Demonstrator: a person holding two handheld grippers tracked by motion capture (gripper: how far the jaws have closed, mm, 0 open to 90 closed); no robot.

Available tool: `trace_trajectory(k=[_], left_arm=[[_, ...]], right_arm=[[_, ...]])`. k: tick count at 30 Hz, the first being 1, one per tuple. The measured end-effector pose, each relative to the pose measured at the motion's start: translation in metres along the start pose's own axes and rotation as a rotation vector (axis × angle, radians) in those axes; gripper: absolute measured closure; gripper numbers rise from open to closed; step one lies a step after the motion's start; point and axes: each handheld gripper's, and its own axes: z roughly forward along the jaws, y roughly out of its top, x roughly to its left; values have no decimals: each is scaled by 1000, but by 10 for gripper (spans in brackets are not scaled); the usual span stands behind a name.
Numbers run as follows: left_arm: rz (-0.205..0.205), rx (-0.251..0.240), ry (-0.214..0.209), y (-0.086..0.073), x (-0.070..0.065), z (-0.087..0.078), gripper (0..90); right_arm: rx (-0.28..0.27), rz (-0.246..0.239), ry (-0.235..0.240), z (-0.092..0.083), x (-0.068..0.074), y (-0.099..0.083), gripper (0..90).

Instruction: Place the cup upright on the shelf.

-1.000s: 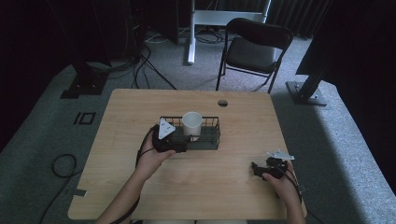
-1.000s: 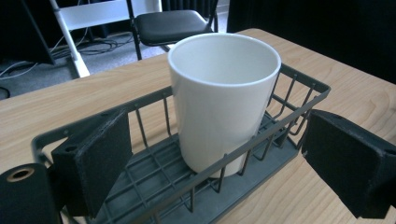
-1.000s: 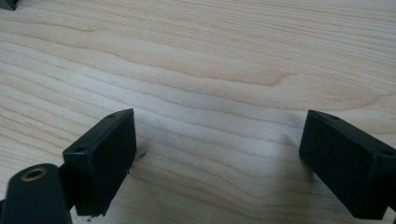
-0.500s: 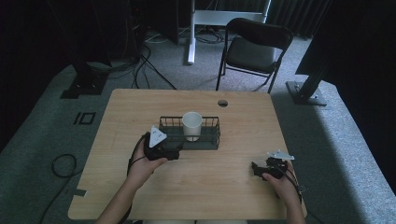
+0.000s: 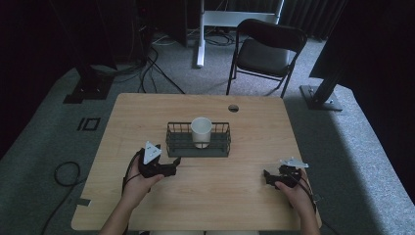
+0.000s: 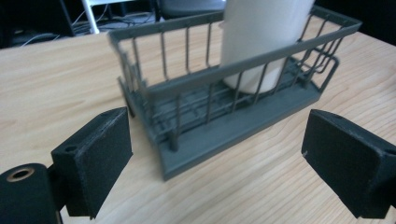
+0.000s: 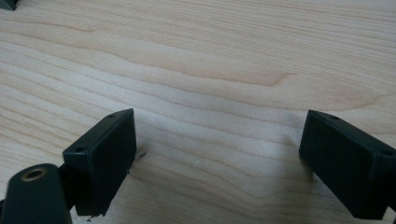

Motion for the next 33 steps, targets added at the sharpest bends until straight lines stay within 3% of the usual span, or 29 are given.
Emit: trace_trajectory(k=[9, 15, 23, 27, 30, 33], left_arm=[[-65, 31, 55, -23, 18, -11, 89], [-107, 82, 126, -33, 31, -18, 89], [-164, 141, 170, -48, 46, -24, 89], [-197, 172, 221, -56, 55, -29, 89], [-252, 192, 254, -61, 63, -31, 89], [-278, 208, 296, -66, 70, -34, 89]], right_arm=[[-1, 0, 0, 0, 0, 0, 107], [-1, 0, 0, 0, 0, 0, 107], [-1, 0, 0, 0, 0, 0, 107], [-1, 0, 0, 0, 0, 0, 107], [-1, 0, 0, 0, 0, 0, 107], [-1, 0, 0, 0, 0, 0, 107]])
